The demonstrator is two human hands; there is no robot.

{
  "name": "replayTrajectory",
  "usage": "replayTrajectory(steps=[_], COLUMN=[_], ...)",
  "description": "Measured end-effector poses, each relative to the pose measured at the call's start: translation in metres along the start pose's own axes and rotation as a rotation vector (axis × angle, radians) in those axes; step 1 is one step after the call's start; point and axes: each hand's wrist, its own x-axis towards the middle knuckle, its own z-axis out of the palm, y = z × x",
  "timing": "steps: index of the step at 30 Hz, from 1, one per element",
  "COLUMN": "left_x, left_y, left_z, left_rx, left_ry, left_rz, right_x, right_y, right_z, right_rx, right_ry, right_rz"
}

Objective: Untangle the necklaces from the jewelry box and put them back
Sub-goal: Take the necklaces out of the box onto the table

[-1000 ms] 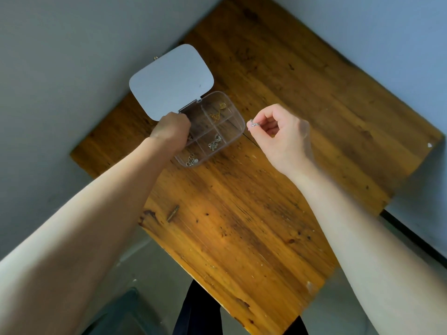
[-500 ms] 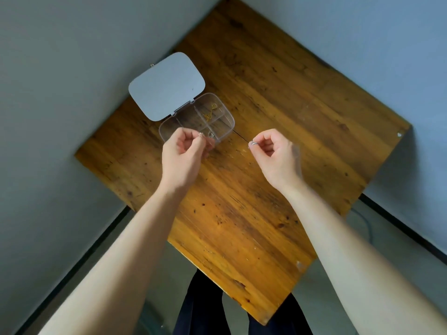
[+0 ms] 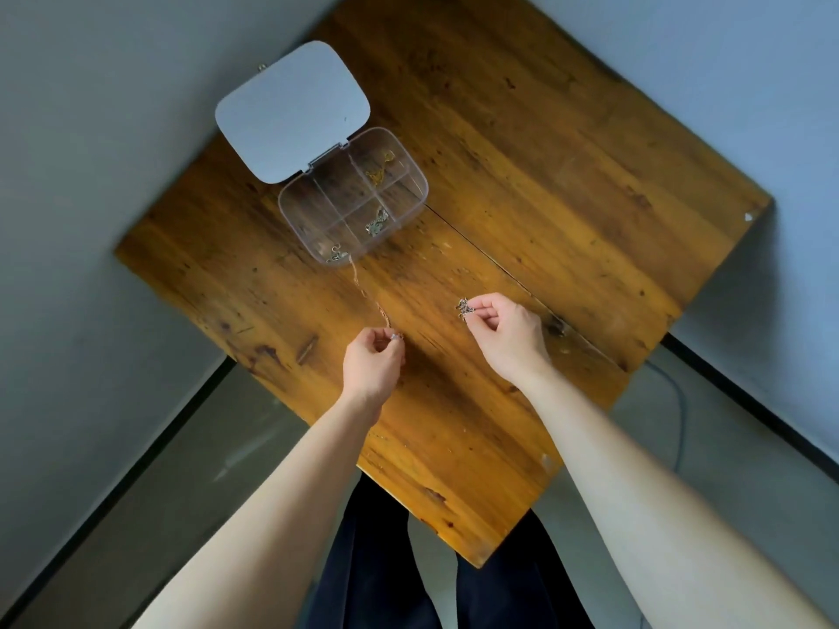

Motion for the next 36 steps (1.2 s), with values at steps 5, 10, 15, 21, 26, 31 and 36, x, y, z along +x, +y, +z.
replayTrajectory(steps=[5, 10, 15, 21, 26, 31, 36], left_x=[-0.007, -0.011, -0.008, 0.032, 0.068, 0.079, 0.085], left_y=[-0.009, 0.003, 0.033, 0.076, 0.097, 0.106, 0.111], left_z=[0.001, -0.006, -0.03, -0.057, -0.07, -0.07, -0.072], left_rx=[0.107, 0.479, 0.672, 0.814, 1.119, 1.348, 1.416], left_ry=[-0.06, -0.041, 0.163, 0.263, 0.055, -0.057, -0.119], left_rz=[0.007, 0.278, 0.597, 0.634, 0.602, 0.596, 0.605], right_x=[-0.002, 0.001, 0.018, 0.053, 0.081, 0.103, 0.105], right_y=[0.003, -0.001, -0.034, -0.095, -0.128, -0.148, -0.157], right_z=[0.001, -0.005, -0.011, -0.005, 0.004, 0.011, 0.018], right_rx=[-0.037, -0.103, -0.178, -0.351, -0.656, -0.906, -1.123], right_ry=[-0.035, -0.033, 0.021, -0.04, -0.144, -0.226, -0.266], right_rz=[0.027, 0.024, -0.119, -0.476, -0.762, -0.864, -0.931])
